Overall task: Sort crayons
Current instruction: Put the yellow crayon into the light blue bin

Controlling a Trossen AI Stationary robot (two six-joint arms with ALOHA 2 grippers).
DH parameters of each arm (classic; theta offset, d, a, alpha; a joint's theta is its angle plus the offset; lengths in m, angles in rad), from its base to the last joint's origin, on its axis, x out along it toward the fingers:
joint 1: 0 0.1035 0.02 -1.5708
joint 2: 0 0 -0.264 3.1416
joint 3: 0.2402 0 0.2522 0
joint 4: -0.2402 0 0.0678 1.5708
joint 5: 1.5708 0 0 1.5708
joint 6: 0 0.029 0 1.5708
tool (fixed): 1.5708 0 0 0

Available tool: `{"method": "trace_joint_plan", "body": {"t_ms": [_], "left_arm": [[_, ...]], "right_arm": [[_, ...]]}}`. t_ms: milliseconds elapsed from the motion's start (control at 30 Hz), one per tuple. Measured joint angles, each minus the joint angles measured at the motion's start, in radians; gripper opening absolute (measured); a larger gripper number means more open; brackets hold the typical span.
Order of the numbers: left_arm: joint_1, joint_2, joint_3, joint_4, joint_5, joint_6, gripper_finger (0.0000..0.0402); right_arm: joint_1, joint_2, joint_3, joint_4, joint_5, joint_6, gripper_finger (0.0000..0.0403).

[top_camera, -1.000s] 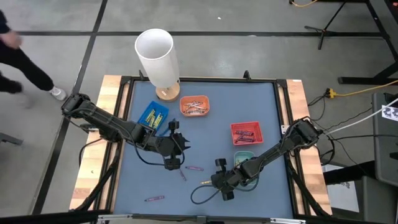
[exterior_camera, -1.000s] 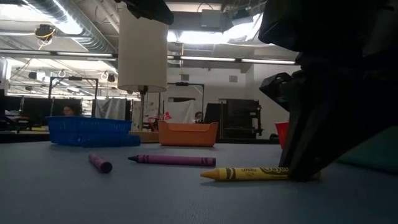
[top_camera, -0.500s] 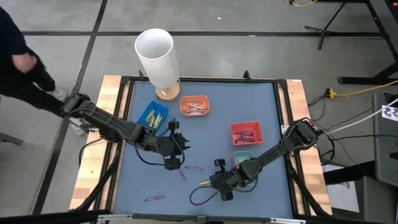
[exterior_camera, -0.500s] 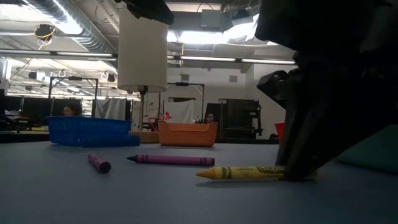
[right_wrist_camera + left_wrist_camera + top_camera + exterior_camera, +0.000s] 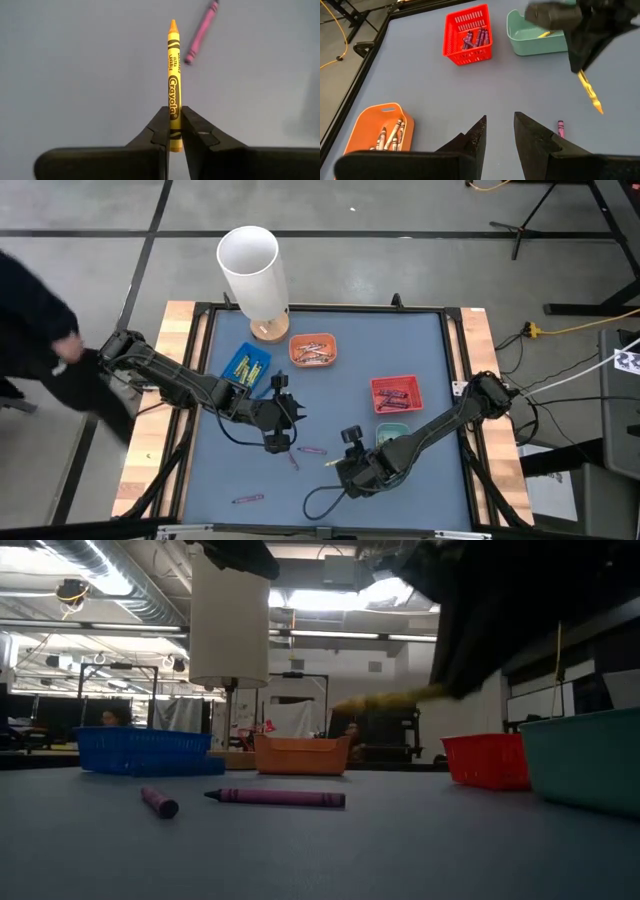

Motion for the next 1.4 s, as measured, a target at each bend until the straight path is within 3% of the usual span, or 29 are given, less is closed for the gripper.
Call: {"method": "trace_joint_plan", "body": {"t_ms": [400,700,900,1133,1267,1400], "left_arm": [[0.000,0.000,0.000,0.000,0.000,0.000,0.0084],[0.000,0.000,0.000,0.000,0.000,0.000,0.0084],[0.000,0.000,0.000,0.001,0.000,0.000,0.0084],[0.000,0.000,0.000,0.001,0.000,-0.047,0.0084],[0.000,0.000,0.000,0.001,0.000,-0.102,0.0084],[0.000,0.000,0.000,0.000,0.000,-0.132,0.0084]], "right_arm": [[0.025,-0.002,0.199,-0.418,0.020,0.010,0.0033],[0.112,-0.003,0.231,-0.749,0.029,0.249,0.0033],[0.194,-0.014,0.226,-0.770,0.055,0.379,0.0033],[0.260,-0.016,0.153,-0.775,0.075,0.678,0.0033],[0.280,-0.015,0.082,-0.774,0.040,0.866,0.0033],[0.285,-0.015,0.033,-0.764,0.019,0.933,0.0033]]}}
